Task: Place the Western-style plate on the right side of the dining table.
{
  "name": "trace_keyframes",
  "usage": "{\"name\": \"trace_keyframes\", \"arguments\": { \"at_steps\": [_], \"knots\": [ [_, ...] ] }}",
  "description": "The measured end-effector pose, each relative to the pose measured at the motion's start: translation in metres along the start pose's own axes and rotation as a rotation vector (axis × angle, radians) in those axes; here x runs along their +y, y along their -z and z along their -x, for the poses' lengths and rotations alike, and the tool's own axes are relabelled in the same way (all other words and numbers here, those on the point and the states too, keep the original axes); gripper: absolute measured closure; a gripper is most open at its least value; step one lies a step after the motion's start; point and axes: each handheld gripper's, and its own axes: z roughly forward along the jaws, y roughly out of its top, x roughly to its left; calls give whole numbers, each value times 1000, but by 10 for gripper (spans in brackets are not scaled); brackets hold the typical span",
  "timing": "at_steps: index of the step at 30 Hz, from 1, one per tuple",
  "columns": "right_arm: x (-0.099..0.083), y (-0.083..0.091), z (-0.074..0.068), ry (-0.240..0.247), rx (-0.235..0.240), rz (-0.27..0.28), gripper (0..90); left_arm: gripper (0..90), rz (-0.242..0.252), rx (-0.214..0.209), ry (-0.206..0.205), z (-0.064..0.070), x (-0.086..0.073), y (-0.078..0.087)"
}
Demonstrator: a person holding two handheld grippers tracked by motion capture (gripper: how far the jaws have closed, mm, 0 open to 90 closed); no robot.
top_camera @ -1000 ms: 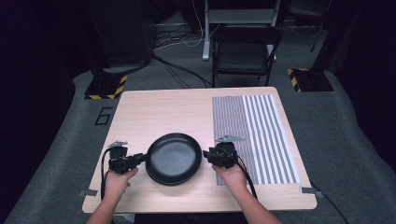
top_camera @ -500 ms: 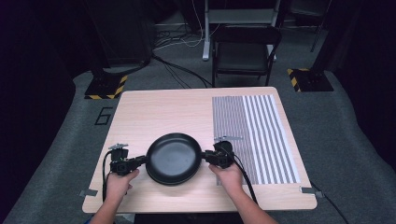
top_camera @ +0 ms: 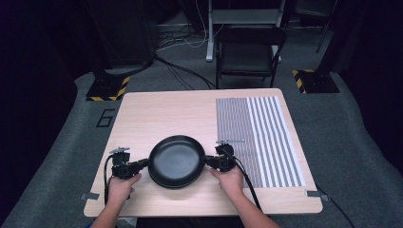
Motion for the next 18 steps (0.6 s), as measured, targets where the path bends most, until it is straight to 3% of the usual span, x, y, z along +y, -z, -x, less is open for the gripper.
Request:
{"name": "trace_keyframes", "arguments": {
  "at_steps": [8, 18],
  "knots": [
    [2, 0, 4, -58, 11, -6, 751, 796, -5, 15, -10, 3, 3, -3],
    [7, 1, 11, -113, 40, 5, 767, 802, -14, 0, 4, 2, 9, -11]
  ]
}}
